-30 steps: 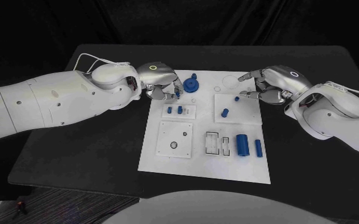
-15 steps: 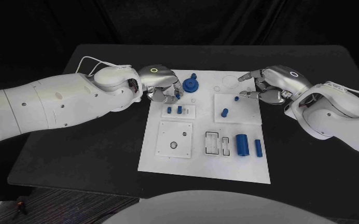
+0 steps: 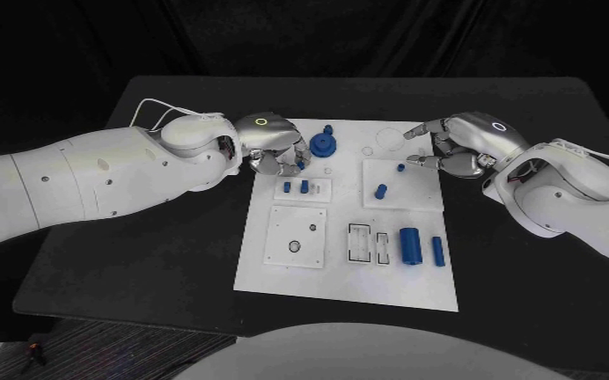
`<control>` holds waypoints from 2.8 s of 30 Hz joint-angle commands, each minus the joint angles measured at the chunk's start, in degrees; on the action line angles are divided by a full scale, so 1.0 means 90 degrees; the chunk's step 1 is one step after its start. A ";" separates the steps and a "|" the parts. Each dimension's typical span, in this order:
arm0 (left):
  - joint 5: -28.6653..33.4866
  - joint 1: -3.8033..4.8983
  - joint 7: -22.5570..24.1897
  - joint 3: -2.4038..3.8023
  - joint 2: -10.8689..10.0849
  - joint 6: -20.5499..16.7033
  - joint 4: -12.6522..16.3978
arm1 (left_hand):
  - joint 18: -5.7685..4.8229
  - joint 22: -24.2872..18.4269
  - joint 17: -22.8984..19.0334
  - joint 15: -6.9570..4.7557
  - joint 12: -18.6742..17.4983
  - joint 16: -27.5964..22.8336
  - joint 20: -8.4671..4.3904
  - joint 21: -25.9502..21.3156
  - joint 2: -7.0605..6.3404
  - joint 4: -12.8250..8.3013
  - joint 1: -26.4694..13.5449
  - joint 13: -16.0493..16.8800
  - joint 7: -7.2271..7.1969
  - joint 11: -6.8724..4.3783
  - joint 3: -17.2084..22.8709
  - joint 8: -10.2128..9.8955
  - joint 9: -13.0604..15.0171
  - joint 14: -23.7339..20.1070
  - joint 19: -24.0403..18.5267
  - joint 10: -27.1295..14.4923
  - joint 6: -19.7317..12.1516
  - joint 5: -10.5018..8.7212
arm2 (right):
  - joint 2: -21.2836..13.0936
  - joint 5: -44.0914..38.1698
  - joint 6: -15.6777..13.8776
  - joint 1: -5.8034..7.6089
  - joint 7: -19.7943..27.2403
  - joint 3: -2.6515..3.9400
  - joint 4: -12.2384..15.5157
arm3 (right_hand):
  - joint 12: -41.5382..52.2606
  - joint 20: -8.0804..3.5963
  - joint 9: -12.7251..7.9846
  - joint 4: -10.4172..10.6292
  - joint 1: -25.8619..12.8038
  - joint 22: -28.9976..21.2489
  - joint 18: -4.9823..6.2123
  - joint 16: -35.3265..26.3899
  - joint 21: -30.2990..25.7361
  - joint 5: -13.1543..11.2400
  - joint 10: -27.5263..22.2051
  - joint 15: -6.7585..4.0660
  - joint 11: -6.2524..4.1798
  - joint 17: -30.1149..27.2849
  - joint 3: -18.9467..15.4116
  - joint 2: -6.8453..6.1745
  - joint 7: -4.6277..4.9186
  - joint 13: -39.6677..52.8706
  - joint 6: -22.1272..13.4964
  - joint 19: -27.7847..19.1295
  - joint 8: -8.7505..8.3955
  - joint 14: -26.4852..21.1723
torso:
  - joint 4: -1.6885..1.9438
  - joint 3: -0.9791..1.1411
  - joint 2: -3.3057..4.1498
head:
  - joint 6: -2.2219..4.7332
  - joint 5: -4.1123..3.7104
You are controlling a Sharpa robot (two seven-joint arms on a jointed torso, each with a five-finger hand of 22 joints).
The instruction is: Assemble the parts on the task board
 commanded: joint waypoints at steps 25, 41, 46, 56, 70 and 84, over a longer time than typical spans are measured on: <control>0.0039 -0.0064 -0.0004 0.0001 -0.0002 0.0157 -0.0027 | -0.0027 0.1264 -0.0236 -0.0042 -0.0183 -0.0140 -0.0032 -0.0190 -0.0164 -0.0047 0.0032 -0.0055 -0.0338 -0.0032 -0.0031 -0.0057 -0.0283 -0.0211 -0.0161 0.0021 -0.0758 -0.0269 | -0.0016 0.0042 0.0005 -0.0057 -0.0048 0.0003 -0.0001 | -0.0044 0.0004 -0.0010 -0.0044 0.0059 0.0779 0.0105 -0.0033 -0.0034 0.0022 -0.0055 0.0029 -0.0009 0.0531 0.0010 0.0021 -0.0003 0.0599 0.0025 -0.0046 -0.0025 0.0372 | 0.0006 0.0003 0.0005 | 0.0001 -0.0002; 0.0032 -0.0067 -0.0027 0.0002 -0.0076 -0.0541 -0.0063 | -0.0019 0.1252 -0.0384 0.0002 -0.0251 -0.0193 0.0005 -0.0248 -0.0313 0.0336 -0.0193 0.0005 -0.0608 0.0024 -0.0307 -0.0051 -0.0626 -0.0281 -0.0188 -0.0156 -0.1759 -0.0705 | -0.0034 0.0042 -0.0006 -0.0057 -0.0064 0.0003 0.0019 | -0.0051 0.0004 -0.0011 -0.0056 0.0072 0.0776 0.0107 -0.0037 -0.0046 0.0022 -0.0061 0.0029 -0.0010 0.0527 0.0011 0.0011 -0.0005 0.0590 0.0024 -0.0048 -0.0029 0.0371 | 0.0006 -0.0008 0.0007 | 0.0001 0.0022; 0.0032 -0.0067 -0.0005 0.0002 -0.0158 -0.0901 -0.0064 | -0.0020 0.1253 -0.0391 0.0017 -0.0271 -0.0190 0.0013 -0.0250 -0.0309 0.0427 -0.0194 0.0019 -0.0652 0.0053 -0.0366 -0.0044 -0.0708 -0.0273 -0.0184 -0.0226 -0.1927 -0.0672 | -0.0055 0.0042 -0.0054 -0.0056 -0.0068 0.0004 0.0046 | -0.0052 0.0004 -0.0011 -0.0067 0.0084 0.0773 0.0109 -0.0046 -0.0059 0.0022 -0.0062 0.0029 -0.0011 0.0518 0.0012 0.0005 -0.0006 0.0589 0.0025 -0.0051 -0.0031 0.0368 | 0.0010 -0.0014 0.0002 | 0.0001 -0.0012; 0.1120 0.0154 0.0469 0.0005 -0.0509 -0.0780 -0.0130 | 0.0137 0.1027 -0.1625 0.0125 -0.0333 -0.0932 0.0098 -0.0990 -0.0579 0.0803 -0.0272 0.0117 -0.0697 0.0138 -0.0964 -0.0012 -0.0850 -0.1205 -0.0757 -0.0978 -0.1863 -0.0813 | -0.0275 0.0040 -0.0285 0.0266 -0.0049 0.0005 0.0300 | -0.1530 -0.0033 -0.0016 -0.0101 0.0230 0.0765 0.0116 -0.0440 -0.0160 0.0054 -0.0982 -0.0010 -0.0045 0.0113 0.0070 -0.0049 -0.0025 -0.0984 0.0084 0.0002 -0.0098 0.0307 | 0.0007 -0.0010 0.0010 | 0.0001 -0.0125; 0.3441 0.0925 0.1426 0.0004 -0.1187 0.0226 0.0065 | 0.0404 0.0600 -0.2365 0.0264 -0.0027 -0.1892 0.0237 -0.2625 -0.0496 0.1560 -0.0342 0.0504 -0.0754 0.0138 -0.3282 0.0034 -0.1024 -0.2485 -0.2080 -0.1991 -0.1802 -0.0806 | -0.0469 -0.0603 0.0270 0.1258 -0.0739 0.0006 0.0882 | -0.5060 0.0073 0.0142 0.0128 0.0380 0.0464 0.0256 -0.1535 -0.1404 0.0052 -0.3361 0.0144 0.0140 -0.0983 0.0107 -0.0457 -0.0007 -0.3920 0.0478 -0.0334 -0.0081 -0.0026 | -0.0025 -0.0085 -0.0075 | 0.0001 -0.0209; 0.8333 0.0481 0.3215 -0.0004 -0.1373 0.1674 0.0275 | 0.0629 -0.1036 -0.2944 0.0527 0.1341 -0.3409 0.0592 -0.6822 0.0256 0.1462 -0.0128 0.0936 -0.0139 0.0087 -0.2712 0.0583 -0.0953 -0.4910 -0.5389 -0.3681 -0.1400 -0.0016 | -0.0113 -0.1261 0.1457 0.1306 -0.0998 0.0004 0.0832 | -0.5894 0.0184 0.0670 -0.0037 0.0627 0.0268 0.0375 -0.2117 -0.2391 0.1153 -0.4600 0.0244 0.0453 -0.1597 0.0465 -0.0834 -0.0226 -0.4638 0.0748 -0.0652 0.0160 -0.0414 | 0.0013 -0.0223 -0.0212 | 0.0001 -0.0387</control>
